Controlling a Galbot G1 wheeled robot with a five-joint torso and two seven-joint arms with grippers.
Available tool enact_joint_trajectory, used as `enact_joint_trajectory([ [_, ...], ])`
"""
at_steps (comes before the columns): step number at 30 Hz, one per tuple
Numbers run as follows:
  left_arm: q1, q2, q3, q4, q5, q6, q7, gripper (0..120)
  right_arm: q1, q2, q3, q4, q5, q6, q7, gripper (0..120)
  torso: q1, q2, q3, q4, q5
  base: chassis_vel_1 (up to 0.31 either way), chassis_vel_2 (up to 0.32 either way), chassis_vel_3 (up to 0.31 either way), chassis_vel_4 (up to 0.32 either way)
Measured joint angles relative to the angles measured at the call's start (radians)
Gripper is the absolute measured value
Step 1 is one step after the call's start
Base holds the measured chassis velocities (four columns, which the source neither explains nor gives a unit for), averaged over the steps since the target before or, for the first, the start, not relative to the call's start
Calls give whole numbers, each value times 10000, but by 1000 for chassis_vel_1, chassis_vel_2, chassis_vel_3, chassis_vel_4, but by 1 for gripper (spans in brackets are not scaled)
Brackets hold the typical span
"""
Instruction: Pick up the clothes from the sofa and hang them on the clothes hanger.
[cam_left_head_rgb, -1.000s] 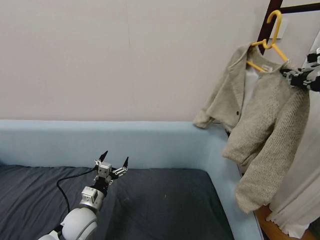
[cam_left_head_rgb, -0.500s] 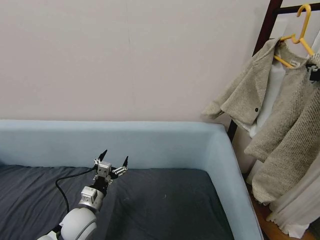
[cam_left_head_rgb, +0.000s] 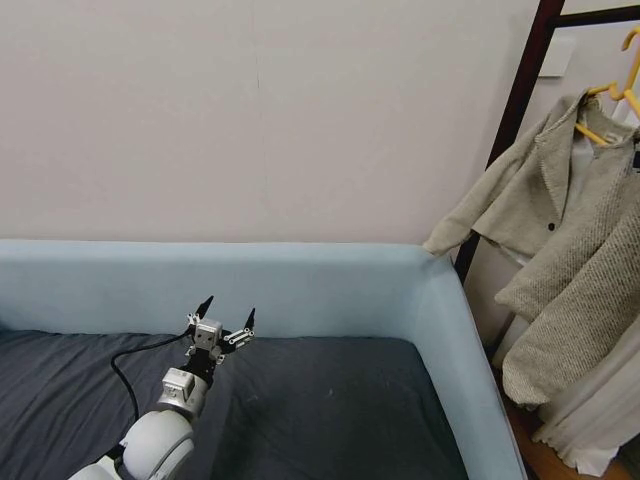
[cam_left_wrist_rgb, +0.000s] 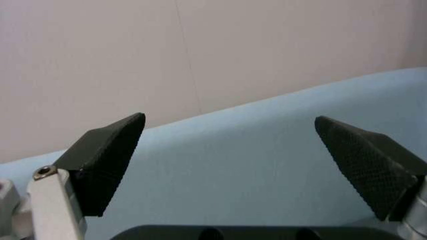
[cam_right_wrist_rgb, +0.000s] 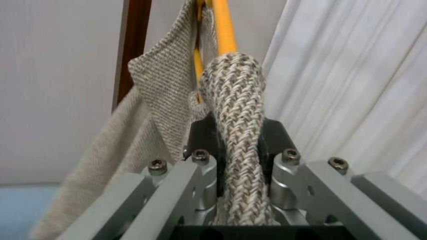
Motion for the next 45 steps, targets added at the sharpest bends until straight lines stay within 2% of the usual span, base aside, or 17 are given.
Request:
enact_joint_trajectory([
  [4,-39,-43,32,84,0,0,4,100,64,362,-90,-53,-1647,-3,-661,10,0,1,0,-2,-2,0,0,0,0],
  [8,-53,-94,74,124,10,0,10,100,130,702,-188,-180,-2168,-1,-795,10,0,1,-1,-4,-4,0,0,0,0],
  [12,-58,-99,122,197,20,5,15,100,468,1663,-509,-921,-2797,83,-799,10,1,-1,1,2,2,0,0,0,0],
  [17,-78,-37,99,273,-3,6,17,100,1108,2203,-902,-1487,-2980,134,-768,10,1,-1,1,1,0,0,0,0,0],
  [21,-85,-3,35,419,-9,-18,16,100,2282,2963,-1491,-2457,-3255,167,-647,10,1,-1,1,3,-4,0,0,0,0],
  [35,-64,-114,5,490,21,-63,9,100,4034,3883,-2667,-4588,-2911,235,-372,10,1,-1,0,0,-2,0,0,0,0],
  [45,-57,-103,-29,525,22,-97,2,100,4620,4358,-2780,-5221,-2849,346,-135,10,1,0,0,-1,-1,0,0,0,0],
])
